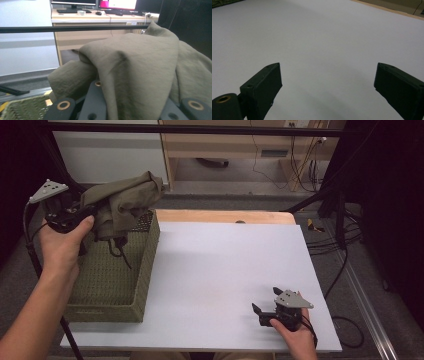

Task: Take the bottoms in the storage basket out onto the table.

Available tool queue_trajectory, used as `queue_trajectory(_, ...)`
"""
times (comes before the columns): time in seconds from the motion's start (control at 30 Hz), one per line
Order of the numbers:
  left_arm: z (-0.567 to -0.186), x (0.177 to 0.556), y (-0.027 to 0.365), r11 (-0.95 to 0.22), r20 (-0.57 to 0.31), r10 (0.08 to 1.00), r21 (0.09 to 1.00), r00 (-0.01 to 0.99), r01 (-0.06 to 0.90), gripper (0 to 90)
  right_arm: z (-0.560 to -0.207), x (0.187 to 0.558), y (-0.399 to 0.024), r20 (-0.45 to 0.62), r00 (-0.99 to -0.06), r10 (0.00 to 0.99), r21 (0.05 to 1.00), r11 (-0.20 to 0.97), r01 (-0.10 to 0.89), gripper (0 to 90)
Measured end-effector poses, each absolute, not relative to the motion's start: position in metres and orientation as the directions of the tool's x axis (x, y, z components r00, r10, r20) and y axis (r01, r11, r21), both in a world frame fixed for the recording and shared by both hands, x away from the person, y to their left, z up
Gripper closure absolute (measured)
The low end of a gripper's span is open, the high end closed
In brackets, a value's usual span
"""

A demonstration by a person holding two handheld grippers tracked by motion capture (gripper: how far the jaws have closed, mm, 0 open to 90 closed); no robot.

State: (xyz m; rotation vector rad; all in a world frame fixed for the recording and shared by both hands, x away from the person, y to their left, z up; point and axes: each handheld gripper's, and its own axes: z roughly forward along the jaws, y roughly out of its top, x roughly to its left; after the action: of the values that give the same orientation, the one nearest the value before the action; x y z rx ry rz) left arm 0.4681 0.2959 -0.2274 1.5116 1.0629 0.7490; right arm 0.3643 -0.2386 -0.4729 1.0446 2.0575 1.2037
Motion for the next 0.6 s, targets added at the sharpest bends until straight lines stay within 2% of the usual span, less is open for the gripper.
queue_trajectory(0.33,-0.217,0.473,0.271,0.001,-0.101,0.896,0.974,0.432,0.226,83.2,-0.472,0.364,-0.239,-0.057,-0.562,0.825,0.887,0.300,0.351,7.7)
queue_trajectory(0.6,-0.212,0.478,0.246,-0.037,-0.071,0.883,0.975,0.464,0.221,83.2,-0.472,0.365,-0.239,-0.058,-0.564,0.823,0.889,0.300,0.347,7.7)
